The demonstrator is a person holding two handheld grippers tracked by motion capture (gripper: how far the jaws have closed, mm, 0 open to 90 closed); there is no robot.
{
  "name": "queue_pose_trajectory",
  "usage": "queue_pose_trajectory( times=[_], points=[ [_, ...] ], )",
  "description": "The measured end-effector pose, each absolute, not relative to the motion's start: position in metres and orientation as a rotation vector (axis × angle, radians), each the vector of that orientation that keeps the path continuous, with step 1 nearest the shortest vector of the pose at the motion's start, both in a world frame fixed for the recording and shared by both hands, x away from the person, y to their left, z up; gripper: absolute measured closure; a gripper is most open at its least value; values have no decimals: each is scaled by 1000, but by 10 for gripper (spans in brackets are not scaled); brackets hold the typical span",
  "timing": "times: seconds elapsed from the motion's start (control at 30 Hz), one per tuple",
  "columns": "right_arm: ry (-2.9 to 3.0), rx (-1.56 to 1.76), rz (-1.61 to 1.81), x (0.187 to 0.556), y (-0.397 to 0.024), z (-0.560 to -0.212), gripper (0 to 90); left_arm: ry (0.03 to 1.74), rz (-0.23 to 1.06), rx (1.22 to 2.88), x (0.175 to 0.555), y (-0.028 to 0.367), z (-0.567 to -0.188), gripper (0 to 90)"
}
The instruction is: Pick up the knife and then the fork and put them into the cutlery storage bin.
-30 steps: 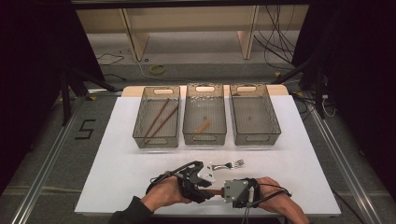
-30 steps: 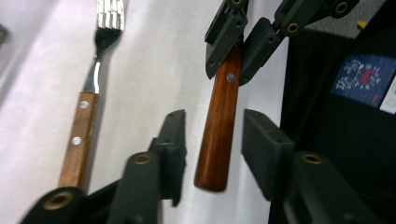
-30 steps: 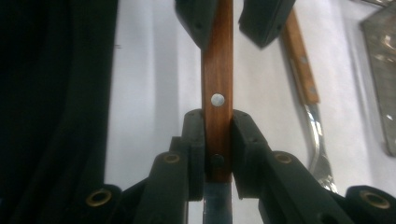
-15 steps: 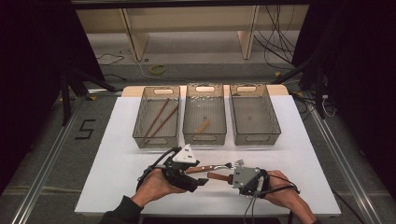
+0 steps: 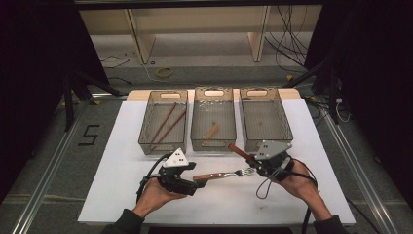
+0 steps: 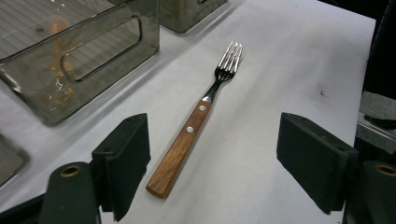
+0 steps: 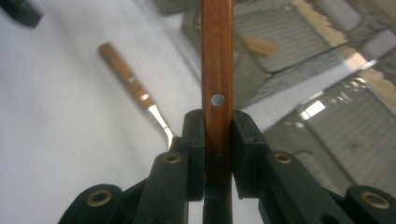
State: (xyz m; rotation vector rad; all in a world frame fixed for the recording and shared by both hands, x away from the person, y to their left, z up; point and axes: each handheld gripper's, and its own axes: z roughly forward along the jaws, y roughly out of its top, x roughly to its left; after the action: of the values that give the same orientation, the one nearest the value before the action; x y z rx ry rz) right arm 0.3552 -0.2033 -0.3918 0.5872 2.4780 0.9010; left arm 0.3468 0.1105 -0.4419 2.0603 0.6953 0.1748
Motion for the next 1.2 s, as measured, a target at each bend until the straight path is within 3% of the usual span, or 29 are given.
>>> queue_pose_trajectory(
  times=[0.4, 1.2],
  points=[
    [2394, 806, 1011, 394, -223, -364, 777, 745, 217, 1973, 345, 136, -448, 239],
    [2231, 1101, 1045, 474, -244, -331, 777, 769, 227, 1951, 340, 145, -456, 214]
  ],
)
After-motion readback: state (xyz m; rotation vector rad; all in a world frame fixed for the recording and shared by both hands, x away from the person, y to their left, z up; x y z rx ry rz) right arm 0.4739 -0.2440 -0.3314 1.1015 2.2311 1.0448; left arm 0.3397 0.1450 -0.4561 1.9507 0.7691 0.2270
